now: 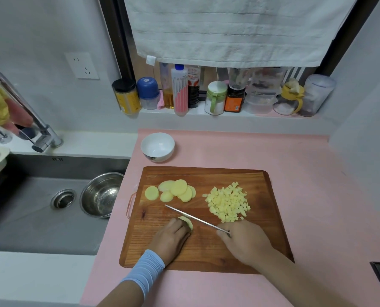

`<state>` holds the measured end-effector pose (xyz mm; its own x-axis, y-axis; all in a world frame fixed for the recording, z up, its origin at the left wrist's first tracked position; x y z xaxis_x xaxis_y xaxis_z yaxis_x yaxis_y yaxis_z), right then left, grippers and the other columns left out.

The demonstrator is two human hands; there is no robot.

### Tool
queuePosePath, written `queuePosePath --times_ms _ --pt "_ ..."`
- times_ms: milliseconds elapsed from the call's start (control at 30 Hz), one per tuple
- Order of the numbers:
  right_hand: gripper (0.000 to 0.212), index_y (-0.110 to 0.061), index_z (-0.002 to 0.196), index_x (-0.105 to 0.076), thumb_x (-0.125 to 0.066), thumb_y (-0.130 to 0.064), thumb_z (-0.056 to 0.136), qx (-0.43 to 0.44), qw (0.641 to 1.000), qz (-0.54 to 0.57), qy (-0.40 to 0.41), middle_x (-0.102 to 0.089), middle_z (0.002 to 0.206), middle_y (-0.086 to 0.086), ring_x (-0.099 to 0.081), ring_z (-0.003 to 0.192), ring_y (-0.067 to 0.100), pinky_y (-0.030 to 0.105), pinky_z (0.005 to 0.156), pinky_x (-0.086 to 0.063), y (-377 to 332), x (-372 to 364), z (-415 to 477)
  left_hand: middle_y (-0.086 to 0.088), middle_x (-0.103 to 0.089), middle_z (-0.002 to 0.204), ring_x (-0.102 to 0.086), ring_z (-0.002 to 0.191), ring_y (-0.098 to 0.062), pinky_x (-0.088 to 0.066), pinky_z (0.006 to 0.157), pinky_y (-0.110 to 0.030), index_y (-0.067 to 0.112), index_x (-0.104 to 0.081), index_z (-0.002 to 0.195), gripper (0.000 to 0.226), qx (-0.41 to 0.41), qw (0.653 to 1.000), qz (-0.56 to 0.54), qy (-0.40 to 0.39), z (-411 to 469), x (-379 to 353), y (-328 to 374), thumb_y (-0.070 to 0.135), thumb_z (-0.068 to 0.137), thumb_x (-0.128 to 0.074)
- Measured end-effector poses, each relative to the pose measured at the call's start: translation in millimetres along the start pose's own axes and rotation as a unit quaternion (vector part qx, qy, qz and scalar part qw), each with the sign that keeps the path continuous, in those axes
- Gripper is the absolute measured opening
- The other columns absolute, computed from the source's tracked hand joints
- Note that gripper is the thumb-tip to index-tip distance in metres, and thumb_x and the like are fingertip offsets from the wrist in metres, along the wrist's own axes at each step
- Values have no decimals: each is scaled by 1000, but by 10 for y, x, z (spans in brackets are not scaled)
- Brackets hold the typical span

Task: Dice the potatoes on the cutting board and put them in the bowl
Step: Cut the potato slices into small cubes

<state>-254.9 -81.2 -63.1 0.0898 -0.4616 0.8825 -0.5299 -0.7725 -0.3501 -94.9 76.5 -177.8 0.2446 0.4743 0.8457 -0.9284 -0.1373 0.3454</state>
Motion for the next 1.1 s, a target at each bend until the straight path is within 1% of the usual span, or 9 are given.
queuePosePath --times_ms 67,200,467,633,767,833,933,1000,1100 --pt "31 -30 94 -63 -40 -48 105 12 1000 -6 20 -59 68 -8 -59 71 12 28 62 -45 -62 -42 -24 2 -62 99 -55 91 -18 -53 75 -34 15 -68 97 17 -3 1000 -2 0 -15 -4 -18 25 100 -54" --pt "37 -28 113 -66 -37 -50 104 32 998 -29 44 -69 80 -7 -64 75 16 34 70 -54 -138 -143 -28 1 -66 111 -61 103 -21 -49 98 -33 15 -69 100 14 -1 1000 -15 14 -10 -5 -11 22 99 -57" --pt "35 -31 113 -66 -38 -50 105 25 999 -24 28 -64 74 -10 -62 72 13 30 71 -53 -43 -113 -17 4 -64 103 -61 93 -17 -51 83 -26 16 -69 97 5 2 999 -37 11 0 53 6 19 95 -65" --pt "36 -33 121 -66 -38 -50 105 37 998 -33 40 -68 81 -10 -64 75 13 27 68 -51 -43 -97 14 4 -62 100 -58 93 -15 -46 87 -19 16 -70 93 3 -10 999 -42 24 43 119 57 15 91 -68" --pt "40 -39 131 -64 -38 -54 104 53 995 -39 69 -73 91 -13 -67 84 10 23 69 -49 -5 -41 18 6 -59 104 -57 90 -19 -45 80 -29 19 -68 100 11 -29 999 -11 27 3 220 105 22 93 -61" --pt "39 -41 131 -65 -41 -54 103 62 992 -42 100 -73 85 -14 -67 77 8 20 61 -47 54 -26 29 4 -60 105 -56 92 -21 -38 82 -31 20 -62 101 14 -15 997 11 80 29 392 130 19 88 -56" --pt "29 -40 111 -76 -53 -50 96 91 973 -92 191 -62 60 -15 -56 51 7 15 44 -27 176 39 46 1 -62 96 -52 93 -20 -32 83 -30 18 -56 93 16 30 989 -14 145 294 760 180 14 79 -49" --pt "19 -39 99 -78 -64 -48 89 88 966 -130 204 -57 52 -14 -52 43 8 17 41 -27 214 128 40 6 -59 86 -48 87 -15 -31 79 -29 17 -57 82 15 67 990 -55 115 614 925 169 17 76 -44" --pt "20 -41 103 -77 -74 -46 84 76 965 -159 197 -58 54 -13 -52 44 7 19 41 -27 263 197 16 13 -58 81 -50 86 -15 -37 82 -32 21 -62 78 27 144 981 -71 -108 1121 847 94 30 79 -36"
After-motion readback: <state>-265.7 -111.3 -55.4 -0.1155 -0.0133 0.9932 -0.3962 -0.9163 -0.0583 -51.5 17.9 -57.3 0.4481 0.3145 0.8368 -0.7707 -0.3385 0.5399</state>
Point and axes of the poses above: each hand's wrist, its own z-axis towards the middle knuckle, its own x-axis out of the back of the hand, y = z × x, the point moved 3 cm from there along z, towards the middle knuckle
